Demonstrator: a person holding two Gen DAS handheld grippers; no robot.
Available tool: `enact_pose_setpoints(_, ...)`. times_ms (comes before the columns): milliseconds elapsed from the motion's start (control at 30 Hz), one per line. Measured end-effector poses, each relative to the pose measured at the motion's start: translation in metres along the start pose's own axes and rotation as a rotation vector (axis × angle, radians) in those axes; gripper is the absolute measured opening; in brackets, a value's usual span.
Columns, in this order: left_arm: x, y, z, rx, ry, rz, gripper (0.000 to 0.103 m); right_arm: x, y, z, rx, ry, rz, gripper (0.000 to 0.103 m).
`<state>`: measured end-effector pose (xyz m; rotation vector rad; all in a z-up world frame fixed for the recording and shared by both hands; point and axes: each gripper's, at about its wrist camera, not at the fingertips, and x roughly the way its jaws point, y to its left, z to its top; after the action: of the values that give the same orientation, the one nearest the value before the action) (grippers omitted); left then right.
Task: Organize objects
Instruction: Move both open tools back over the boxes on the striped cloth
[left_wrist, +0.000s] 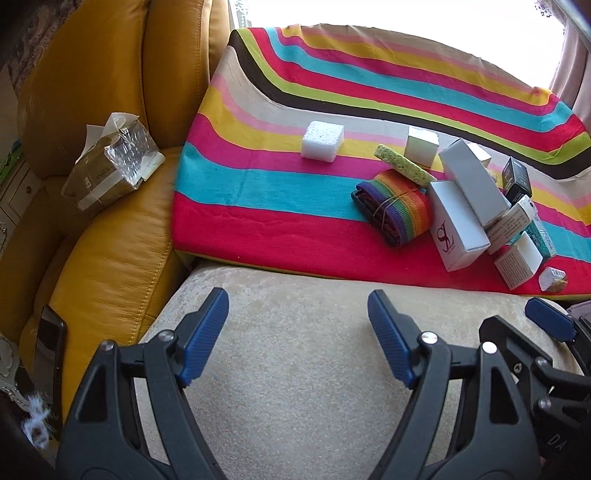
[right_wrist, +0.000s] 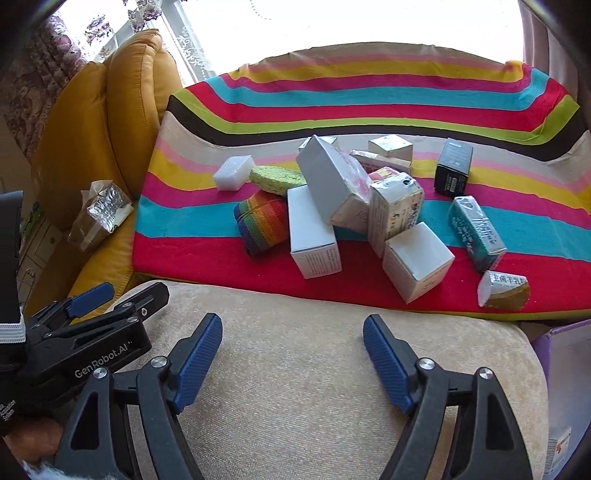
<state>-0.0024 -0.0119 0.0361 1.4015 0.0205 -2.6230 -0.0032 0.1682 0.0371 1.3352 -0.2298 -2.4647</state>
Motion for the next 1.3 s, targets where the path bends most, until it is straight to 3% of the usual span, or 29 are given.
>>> enact_pose_setpoints(333,0.011,-0.004,0.015,0.033,0.033,0.082,0.08,0.016,-0.002,0.009,0.049,0.024,0.072,0.084)
enact_pose_setpoints(467,0.006,-0.004,0.033,0.034,0.009,0.093,0.08,0.014,-0.004,0.015,0.068,-0.001,0.05,0.084)
enact_pose_setpoints(633,-0.003,-0.017,0.055,0.057,-0.051,0.065,0.086,-0.018,-0.015,0.03,0.03,-0.123,-0.138,0.084)
enact_pose_setpoints(767,0.001,-0.033,0.061,0.068,-0.05,-0.006,0.087,-0.03,-0.044,0.037,0.035,-0.145,-0.291,0.084)
enact_pose_setpoints(833,0.003,-0.042,0.061,0.066,-0.042,-0.064,0.087,-0.03,-0.062,0.038,0.067,-0.126,-0.33,0.084)
enact_pose_setpoints(1167,0.012,-0.087,0.05,0.109,-0.007,-0.213,0.087,-0.042,-0.116,0.025,0.129,-0.065,-0.493,0.084)
enact_pose_setpoints(1300,0.014,-0.097,0.046,0.135,0.009,-0.244,0.087,-0.039,-0.129,0.017,0.152,-0.003,-0.495,0.084)
